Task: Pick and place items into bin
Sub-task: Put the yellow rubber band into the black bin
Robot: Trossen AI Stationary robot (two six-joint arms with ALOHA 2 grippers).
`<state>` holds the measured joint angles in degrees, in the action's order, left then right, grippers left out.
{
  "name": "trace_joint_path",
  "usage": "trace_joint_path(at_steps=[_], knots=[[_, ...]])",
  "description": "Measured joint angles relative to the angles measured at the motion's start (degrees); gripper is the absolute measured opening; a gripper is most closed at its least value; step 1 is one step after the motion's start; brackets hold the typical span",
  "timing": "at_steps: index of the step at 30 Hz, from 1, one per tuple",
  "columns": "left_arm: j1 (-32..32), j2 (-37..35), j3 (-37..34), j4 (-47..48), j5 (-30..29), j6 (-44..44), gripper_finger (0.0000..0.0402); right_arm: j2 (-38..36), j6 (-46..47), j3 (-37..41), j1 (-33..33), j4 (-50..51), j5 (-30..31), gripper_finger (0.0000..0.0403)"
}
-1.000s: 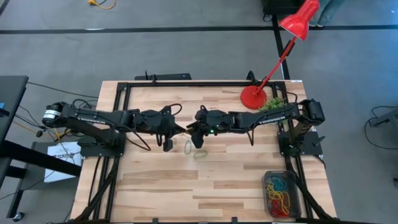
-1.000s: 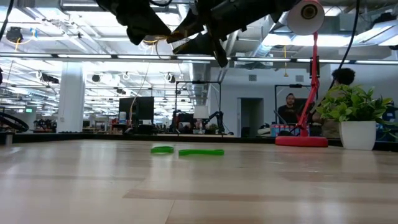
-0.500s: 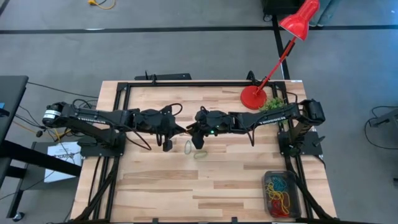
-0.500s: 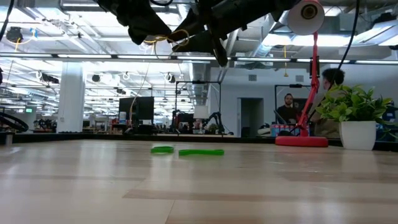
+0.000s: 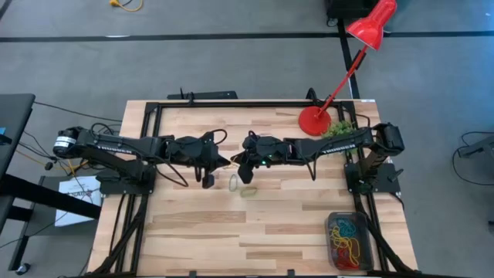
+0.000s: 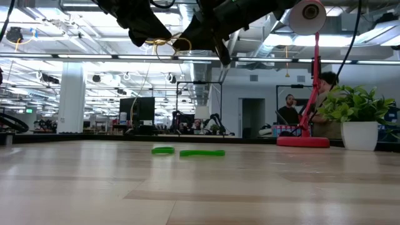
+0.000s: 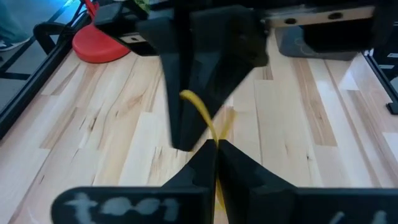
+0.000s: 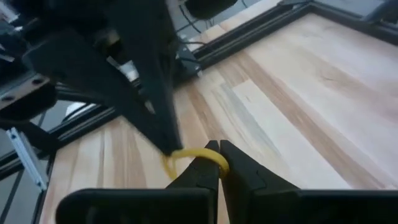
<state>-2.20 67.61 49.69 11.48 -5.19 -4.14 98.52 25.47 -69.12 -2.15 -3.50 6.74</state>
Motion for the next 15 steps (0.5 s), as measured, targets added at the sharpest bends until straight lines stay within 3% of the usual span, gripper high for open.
trace_joint_path(at_steps=[6,15], knots=[[0.0,0.0,0.0,-0.1,-0.6,0.0,0.0018,0.0,0.6,0.0,-0.1,4.1,1.1,0.0002],[0.0,0.0,0.0,2.0,-2.9,0.1,0.0083,0.0,9.7,0.1,-0.1,12.8,0.7,0.0002]])
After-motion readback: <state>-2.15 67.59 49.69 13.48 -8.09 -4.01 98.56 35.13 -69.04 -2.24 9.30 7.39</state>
